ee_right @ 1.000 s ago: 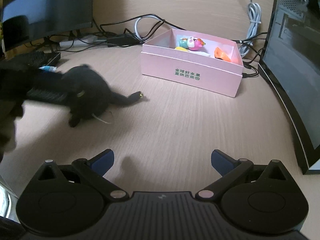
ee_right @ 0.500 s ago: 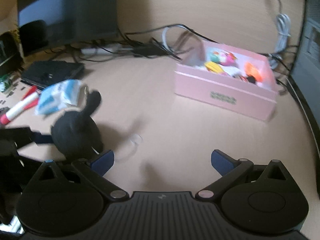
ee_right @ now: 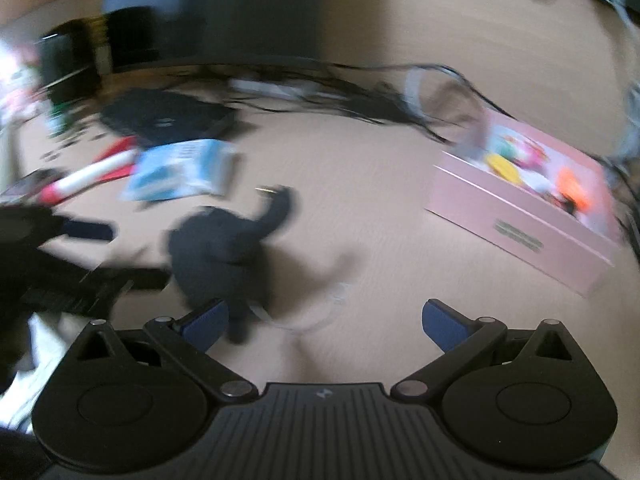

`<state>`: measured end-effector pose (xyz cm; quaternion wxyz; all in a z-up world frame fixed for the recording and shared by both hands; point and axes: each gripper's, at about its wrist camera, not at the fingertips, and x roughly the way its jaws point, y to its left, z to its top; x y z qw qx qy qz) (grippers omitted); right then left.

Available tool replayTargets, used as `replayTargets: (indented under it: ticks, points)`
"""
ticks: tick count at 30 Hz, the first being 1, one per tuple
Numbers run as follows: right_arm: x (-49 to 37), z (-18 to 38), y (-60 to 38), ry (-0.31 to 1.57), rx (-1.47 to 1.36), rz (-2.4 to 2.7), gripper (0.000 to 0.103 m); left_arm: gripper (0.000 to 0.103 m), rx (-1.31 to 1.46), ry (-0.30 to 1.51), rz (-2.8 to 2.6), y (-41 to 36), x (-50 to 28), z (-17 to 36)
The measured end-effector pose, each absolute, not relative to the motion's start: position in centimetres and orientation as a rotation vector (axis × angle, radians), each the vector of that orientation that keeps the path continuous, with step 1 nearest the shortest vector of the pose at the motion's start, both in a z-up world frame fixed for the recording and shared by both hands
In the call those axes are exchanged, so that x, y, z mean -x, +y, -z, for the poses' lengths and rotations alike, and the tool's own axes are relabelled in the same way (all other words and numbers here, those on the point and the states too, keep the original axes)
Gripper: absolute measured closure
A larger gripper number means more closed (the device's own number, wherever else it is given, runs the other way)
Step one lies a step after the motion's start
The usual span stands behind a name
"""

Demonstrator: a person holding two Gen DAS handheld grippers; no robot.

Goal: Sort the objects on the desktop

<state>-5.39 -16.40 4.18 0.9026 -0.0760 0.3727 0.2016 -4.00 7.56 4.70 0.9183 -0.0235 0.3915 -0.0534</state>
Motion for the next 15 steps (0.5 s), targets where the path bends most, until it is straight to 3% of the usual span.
replayTargets:
  ticks: [9, 12, 15]
  points:
    - [3.2, -2.1, -9.3, 0.720, 0.287, -0.534, 0.000, 0.004, 0.141, 0.826, -0.054, 12.9, 4.1, -5.4]
    - [2.5, -1.7, -8.0, 0.750, 0.294, -0.555, 0.026, 0.003, 0.128, 0.819, -0.043, 13.3, 4.1, -5.7]
    - [2.7, -1.8, -8.1, 0.750, 0.288, -0.537, 0.028, 0.003, 0.093, 0.808, -0.007, 13.1, 3.2, -5.7]
